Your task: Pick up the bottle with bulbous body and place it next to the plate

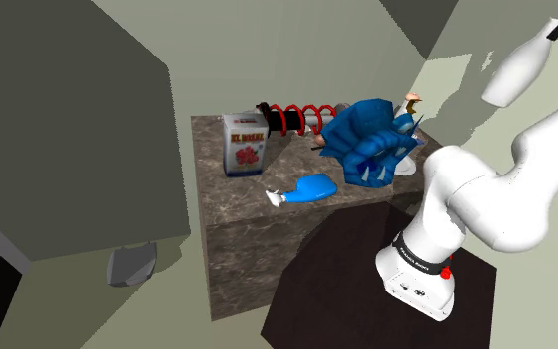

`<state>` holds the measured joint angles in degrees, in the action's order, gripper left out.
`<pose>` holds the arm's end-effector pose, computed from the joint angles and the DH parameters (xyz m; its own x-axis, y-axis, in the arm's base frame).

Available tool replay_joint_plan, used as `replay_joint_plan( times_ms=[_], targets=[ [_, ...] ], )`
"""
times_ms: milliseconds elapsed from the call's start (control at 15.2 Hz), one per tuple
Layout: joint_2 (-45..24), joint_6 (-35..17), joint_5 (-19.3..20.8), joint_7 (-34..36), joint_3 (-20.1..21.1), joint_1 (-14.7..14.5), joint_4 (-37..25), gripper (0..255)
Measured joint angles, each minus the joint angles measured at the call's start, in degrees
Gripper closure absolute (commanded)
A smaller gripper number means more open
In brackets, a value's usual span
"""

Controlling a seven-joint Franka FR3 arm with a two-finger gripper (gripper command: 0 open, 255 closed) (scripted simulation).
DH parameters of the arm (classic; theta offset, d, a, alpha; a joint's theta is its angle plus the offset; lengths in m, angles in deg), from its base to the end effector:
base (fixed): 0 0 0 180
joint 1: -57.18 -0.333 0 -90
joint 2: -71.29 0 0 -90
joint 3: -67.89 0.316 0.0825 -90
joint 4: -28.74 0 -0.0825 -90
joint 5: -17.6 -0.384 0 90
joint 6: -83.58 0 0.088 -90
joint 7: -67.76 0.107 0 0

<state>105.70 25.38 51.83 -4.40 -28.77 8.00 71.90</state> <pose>-0.0033 -0.5682 0.7501 0.9919 0.0127 0.1263 0.0126 -0.9999 0.0017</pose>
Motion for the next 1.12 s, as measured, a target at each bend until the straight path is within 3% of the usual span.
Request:
replay_joint_plan(
  times_ms=[132, 264, 528, 924, 1122],
  targets=[
    [0.82, -0.46, 1.0, -0.59, -0.67, -0.58, -0.01, 255],
    [0.37, -3.92, -0.75, 0.32, 2.15, 5.18, 6.68, 255],
    [0.05, -8.85, -2.7, 1.42, 5.82, 12.46, 15.48, 255],
    [0.44, -15.04, -3.89, 2.4, 9.93, 20.51, 25.84, 255],
    [0.94, -17.61, -3.9, 2.9, 11.04, 22.86, 29.67, 255]
  ],
)
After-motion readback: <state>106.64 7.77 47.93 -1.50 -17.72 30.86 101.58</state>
